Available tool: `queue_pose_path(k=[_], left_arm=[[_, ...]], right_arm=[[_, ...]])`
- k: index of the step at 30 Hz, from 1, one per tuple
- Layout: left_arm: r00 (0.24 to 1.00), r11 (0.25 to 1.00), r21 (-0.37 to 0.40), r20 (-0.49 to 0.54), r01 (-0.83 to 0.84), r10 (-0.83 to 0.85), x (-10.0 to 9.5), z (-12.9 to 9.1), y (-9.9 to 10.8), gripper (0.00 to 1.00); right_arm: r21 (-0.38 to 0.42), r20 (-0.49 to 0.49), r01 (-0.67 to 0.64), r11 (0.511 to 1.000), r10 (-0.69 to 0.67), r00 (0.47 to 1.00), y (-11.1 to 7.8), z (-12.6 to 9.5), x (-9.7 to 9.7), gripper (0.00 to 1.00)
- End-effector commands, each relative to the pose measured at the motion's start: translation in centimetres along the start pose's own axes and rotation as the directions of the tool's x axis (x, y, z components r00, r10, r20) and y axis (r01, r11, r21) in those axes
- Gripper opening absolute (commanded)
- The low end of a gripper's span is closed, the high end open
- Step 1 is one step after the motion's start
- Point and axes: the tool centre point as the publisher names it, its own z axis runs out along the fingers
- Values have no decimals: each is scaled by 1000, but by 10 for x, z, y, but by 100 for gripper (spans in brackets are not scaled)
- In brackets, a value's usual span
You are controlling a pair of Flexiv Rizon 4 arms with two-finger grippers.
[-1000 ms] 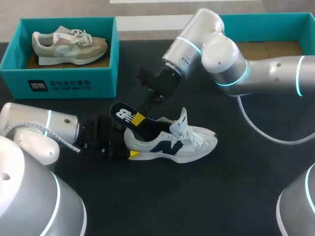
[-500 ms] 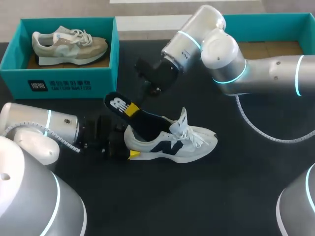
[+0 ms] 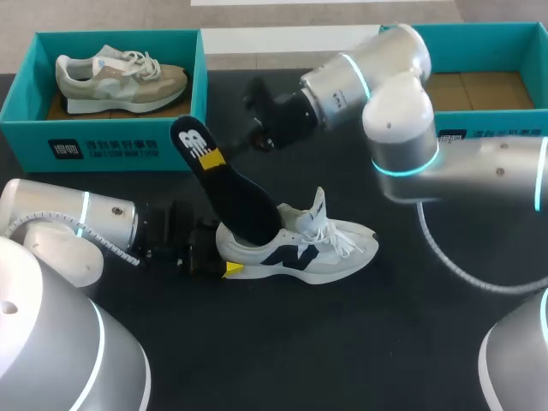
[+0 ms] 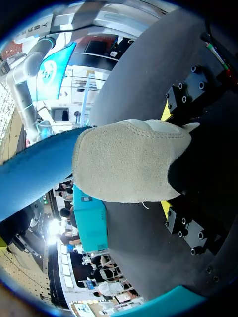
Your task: Take the shoe out of the shoebox, open the shoe tongue, remove and reinsert the insole, then place the shoe into the shoebox
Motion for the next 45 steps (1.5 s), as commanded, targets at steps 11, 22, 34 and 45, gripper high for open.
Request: queue_pose_path(k=[11,22,34,45], left_arm=[[1000,1000,-2,-2,0,0,2,5,4,0],[1000,1000,-2,-2,0,0,2,5,4,0],[1000,1000,-2,-2,0,0,2,5,4,0],[1000,1000,-2,-2,0,0,2,5,4,0]], right_arm=[[-115,135,48,992,-33,990,5,-6,12,0],[-115,135,48,992,-33,990,5,-6,12,0],[-234,144,-45,971,81,986,35,-32,25,0],[-303,116,-136,943,178,977,78,-64,50,0]])
